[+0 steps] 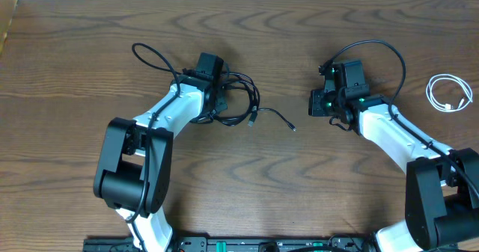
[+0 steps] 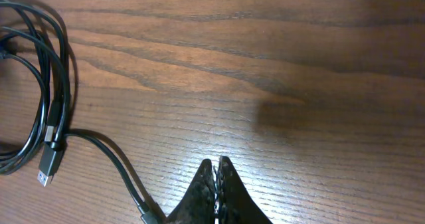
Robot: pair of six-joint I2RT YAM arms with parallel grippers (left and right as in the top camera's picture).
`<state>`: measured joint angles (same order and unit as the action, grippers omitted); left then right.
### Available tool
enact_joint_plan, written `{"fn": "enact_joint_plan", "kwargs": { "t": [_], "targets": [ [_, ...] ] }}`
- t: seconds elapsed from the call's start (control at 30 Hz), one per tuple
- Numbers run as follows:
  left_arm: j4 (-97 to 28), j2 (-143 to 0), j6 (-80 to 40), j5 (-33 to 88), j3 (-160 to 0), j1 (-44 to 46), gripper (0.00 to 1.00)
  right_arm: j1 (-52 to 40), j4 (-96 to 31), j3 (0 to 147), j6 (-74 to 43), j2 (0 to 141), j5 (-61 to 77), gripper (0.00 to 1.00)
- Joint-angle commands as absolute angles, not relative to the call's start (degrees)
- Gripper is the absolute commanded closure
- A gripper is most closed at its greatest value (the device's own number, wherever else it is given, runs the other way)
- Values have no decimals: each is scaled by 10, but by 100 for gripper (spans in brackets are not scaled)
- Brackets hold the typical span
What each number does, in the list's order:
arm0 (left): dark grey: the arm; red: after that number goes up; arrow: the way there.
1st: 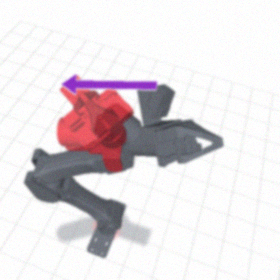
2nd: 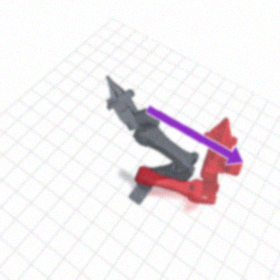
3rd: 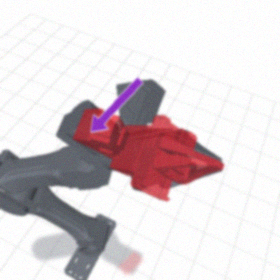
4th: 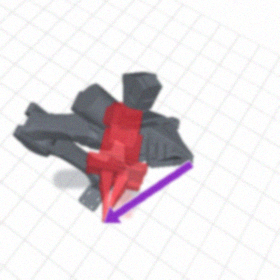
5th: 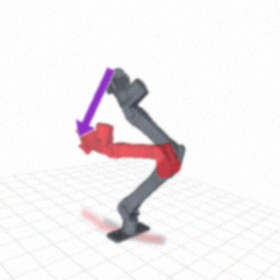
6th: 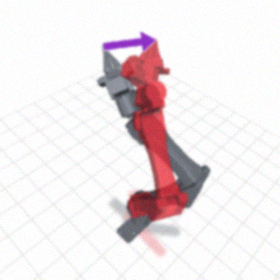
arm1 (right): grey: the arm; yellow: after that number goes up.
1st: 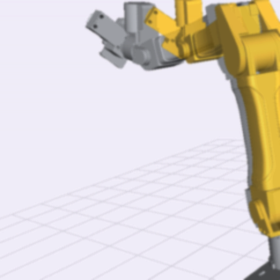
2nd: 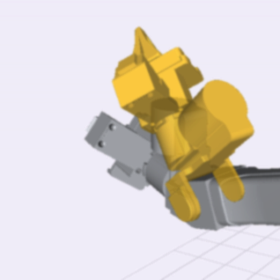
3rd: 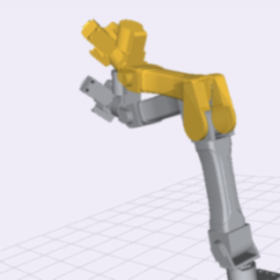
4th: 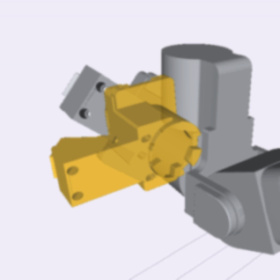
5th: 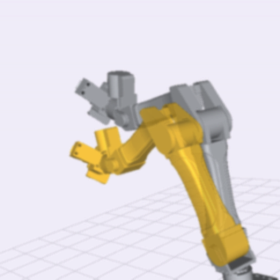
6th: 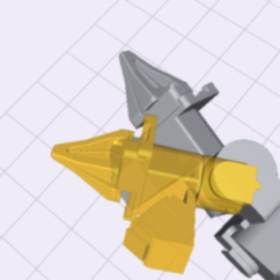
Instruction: Untangle cables
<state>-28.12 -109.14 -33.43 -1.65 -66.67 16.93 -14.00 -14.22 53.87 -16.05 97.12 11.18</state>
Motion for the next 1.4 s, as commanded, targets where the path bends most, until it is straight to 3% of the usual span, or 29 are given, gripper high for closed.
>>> {"fn": "enact_joint_plan", "kwargs": {
  "t": [0.0,0.2,0.53,0.83,0.87,0.9,0.93,1.0,1.03,1.23,1.37],
  "targets": [
    [-284,-1058,-337,6,-689,167,92,-143,-138,535,-156,976,122,99],
    [-270,-958,-337,79,-696,167,93,-132,-142,542,-141,965,170,99],
    [-192,-803,-337,84,-696,167,93,-131,-126,542,-141,965,304,99],
    [-41,-707,-276,83,-696,167,93,-132,-126,542,-119,965,304,85],
    [-34,-701,-261,80,-696,167,93,-133,-126,542,-119,965,304,81],
    [-31,-695,-249,69,-696,167,93,-133,-126,542,-119,965,304,71],
    [-31,-693,-249,57,-696,167,92,-134,-126,542,-119,965,306,60],
    [-33,-692,-249,38,-696,167,93,-134,-123,542,-105,965,334,26],
    [-33,-692,-249,38,-696,167,92,-134,-119,542,-89,965,365,20],
    [-13,-693,-249,32,-696,167,92,-140,-38,542,-90,965,546,2],
    [1,-693,-249,32,-696,167,93,-154,43,542,-190,966,595,1]
  ]
}}
